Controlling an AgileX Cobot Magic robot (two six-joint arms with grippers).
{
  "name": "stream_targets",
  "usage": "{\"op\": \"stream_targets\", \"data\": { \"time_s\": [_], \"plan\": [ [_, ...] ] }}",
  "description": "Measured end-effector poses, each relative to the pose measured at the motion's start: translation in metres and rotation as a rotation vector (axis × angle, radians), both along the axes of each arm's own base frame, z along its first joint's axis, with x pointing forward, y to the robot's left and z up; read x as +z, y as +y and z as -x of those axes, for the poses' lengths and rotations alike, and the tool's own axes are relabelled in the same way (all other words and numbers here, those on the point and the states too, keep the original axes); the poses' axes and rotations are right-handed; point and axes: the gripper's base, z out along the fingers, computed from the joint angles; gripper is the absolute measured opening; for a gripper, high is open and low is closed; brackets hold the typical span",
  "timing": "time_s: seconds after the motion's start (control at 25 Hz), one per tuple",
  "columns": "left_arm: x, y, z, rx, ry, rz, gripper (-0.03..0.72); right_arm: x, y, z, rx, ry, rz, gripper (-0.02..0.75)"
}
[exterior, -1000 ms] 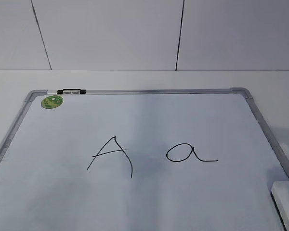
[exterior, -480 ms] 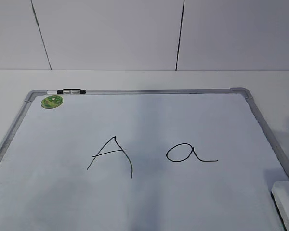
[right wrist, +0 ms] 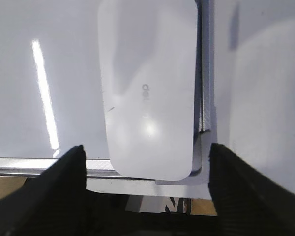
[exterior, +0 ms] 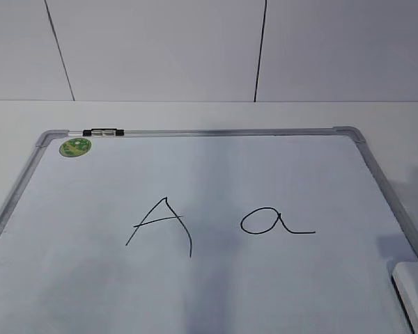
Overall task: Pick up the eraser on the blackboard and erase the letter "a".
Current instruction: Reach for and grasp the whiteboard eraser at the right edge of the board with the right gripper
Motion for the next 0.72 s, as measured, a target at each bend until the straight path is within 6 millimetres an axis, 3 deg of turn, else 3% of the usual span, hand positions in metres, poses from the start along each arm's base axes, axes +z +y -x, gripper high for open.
{"op": "stream_targets", "data": {
  "time_s": [0.72],
  "plan": [
    [0.0000, 0.0000, 0.0000, 0.000, 0.000, 0.000, 0.245, -0.0012, -0.0030, 0.0003, -0.010, 0.022, 0.033, 0.592]
  ]
}}
